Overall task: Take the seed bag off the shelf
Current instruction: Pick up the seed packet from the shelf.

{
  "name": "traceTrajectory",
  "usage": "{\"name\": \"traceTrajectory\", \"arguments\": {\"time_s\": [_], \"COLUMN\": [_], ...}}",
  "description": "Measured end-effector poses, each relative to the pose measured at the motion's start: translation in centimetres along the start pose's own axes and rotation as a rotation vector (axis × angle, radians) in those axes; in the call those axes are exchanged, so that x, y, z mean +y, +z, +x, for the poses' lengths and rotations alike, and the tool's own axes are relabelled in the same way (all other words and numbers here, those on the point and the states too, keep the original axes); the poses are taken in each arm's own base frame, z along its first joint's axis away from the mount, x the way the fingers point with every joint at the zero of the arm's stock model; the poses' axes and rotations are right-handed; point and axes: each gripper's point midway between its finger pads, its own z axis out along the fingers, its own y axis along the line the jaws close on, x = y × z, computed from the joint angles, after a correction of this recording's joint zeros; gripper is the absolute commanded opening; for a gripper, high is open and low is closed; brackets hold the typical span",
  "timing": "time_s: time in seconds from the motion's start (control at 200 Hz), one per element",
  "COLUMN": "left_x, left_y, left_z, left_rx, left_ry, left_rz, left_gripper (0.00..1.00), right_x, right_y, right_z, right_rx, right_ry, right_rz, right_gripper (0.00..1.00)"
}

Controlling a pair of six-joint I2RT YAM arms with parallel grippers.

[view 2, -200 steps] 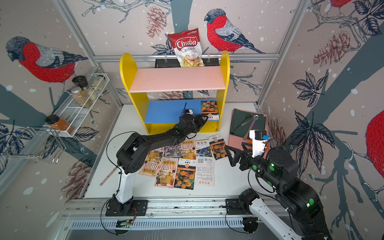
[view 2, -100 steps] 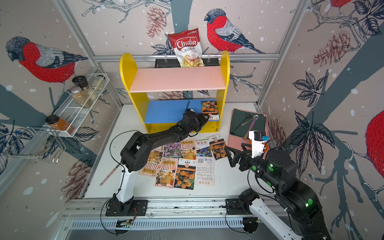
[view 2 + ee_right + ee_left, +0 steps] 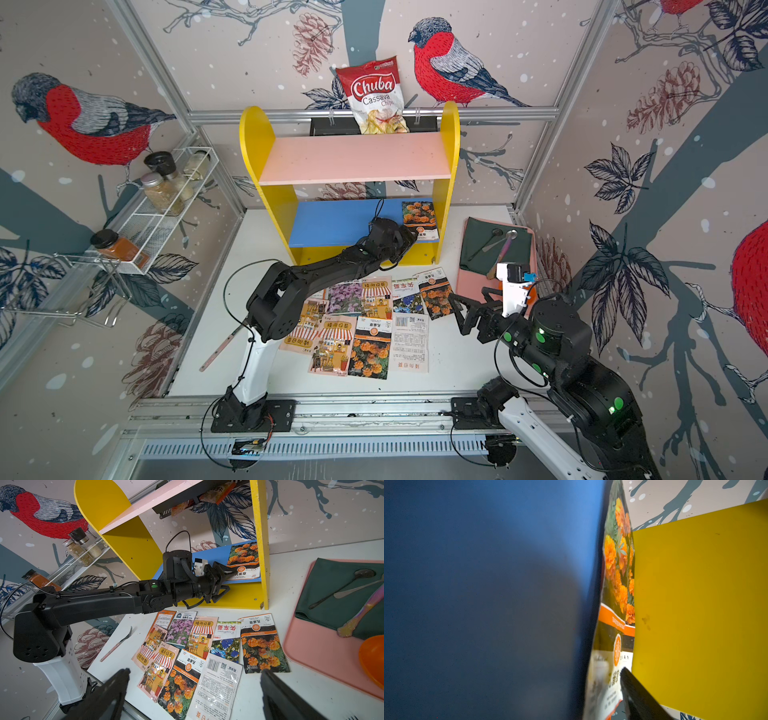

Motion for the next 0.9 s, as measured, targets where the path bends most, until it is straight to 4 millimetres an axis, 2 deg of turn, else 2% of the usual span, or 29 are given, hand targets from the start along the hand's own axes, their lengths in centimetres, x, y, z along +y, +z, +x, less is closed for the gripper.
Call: {"name": "traceTrajectory", "arguments": {"time_s": [0.12,0.41,0.74,0.901], "left_x": [0.3,0.1,0.2,0.4], "left_y": [0.0,0.0,-1.8,-2.5], "left_z": [0.0,0.3,0.4,0.9], "left_rx": [0.004,0.026,0.013,0.019], "left_ry": [0.000,-0.063,-0.011,0.001], "left_rz": [-0.021,-0.028,-0.031,-0.033], "left_gripper": [0.64,0.47,0.44,0.39], "right_x": [0.0,0.0,-0.2,-0.3], "right_y": [-0.1,-0.1,0.0,0.1], "right_z": [0.0,0.0,0.2,0.4], "right_rx": [-0.002,-0.005,-0.002,0.003], "right_ry": [0.017,0.018,0.021,0.021], "right_rz": [-0.001,0.001,0.007,0.009], "right_gripper": [1.00,1.00,1.00,1.00]}}
